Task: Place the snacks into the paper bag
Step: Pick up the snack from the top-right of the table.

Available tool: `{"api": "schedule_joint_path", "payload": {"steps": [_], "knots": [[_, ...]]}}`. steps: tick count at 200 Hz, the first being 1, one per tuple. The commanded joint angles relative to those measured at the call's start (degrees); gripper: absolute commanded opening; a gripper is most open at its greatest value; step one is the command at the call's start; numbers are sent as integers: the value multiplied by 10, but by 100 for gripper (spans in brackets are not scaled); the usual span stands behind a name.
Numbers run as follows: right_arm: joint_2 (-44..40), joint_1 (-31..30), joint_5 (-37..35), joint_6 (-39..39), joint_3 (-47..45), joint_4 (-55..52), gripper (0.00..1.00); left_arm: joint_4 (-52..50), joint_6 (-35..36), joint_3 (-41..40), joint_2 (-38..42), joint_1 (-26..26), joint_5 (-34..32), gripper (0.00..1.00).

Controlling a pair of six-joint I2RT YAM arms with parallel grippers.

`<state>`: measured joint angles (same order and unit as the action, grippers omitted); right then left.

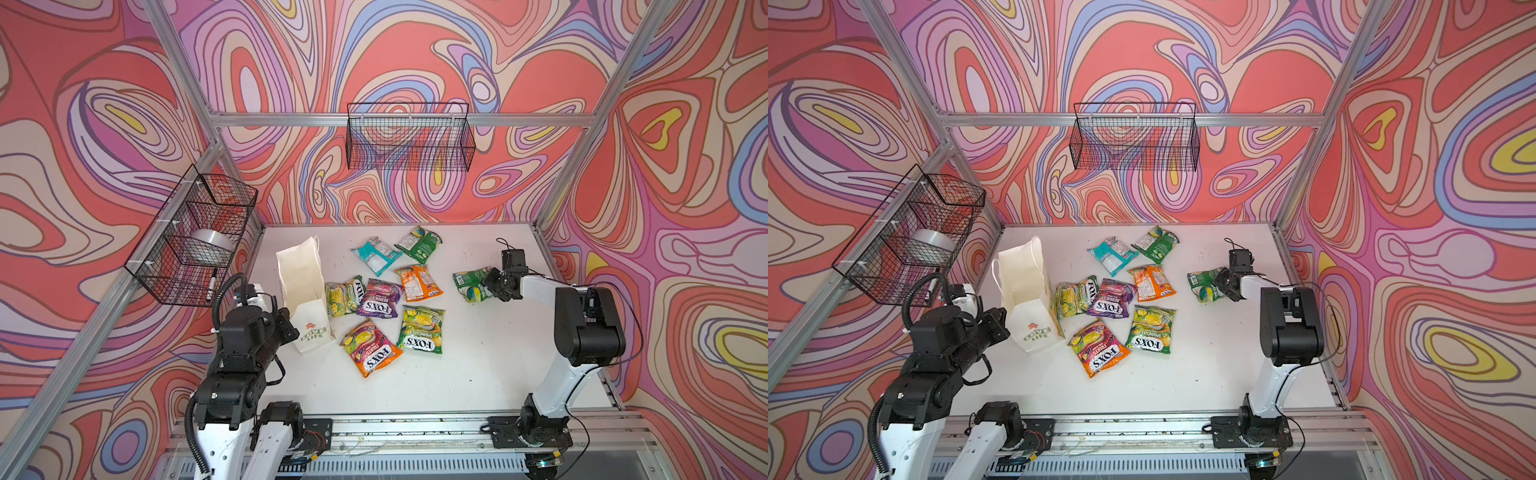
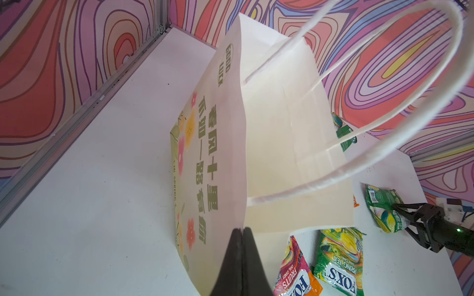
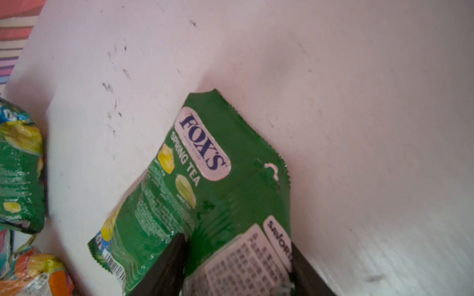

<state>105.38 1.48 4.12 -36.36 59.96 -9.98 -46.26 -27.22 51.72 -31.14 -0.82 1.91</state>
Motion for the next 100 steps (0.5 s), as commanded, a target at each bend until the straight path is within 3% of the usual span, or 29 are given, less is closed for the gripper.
{"api": "schedule_joint_path", "payload": {"steps": [1, 31, 100], "knots": [[4, 0, 33, -6, -16, -14, 41, -9, 0, -16, 1, 0, 14, 0], [-13, 1, 55, -24, -28, 2, 23, -4, 0, -19, 9, 1, 17, 0], [-124, 0, 56, -10, -37, -51, 1, -3, 1, -19, 3, 3, 22, 0]]}}
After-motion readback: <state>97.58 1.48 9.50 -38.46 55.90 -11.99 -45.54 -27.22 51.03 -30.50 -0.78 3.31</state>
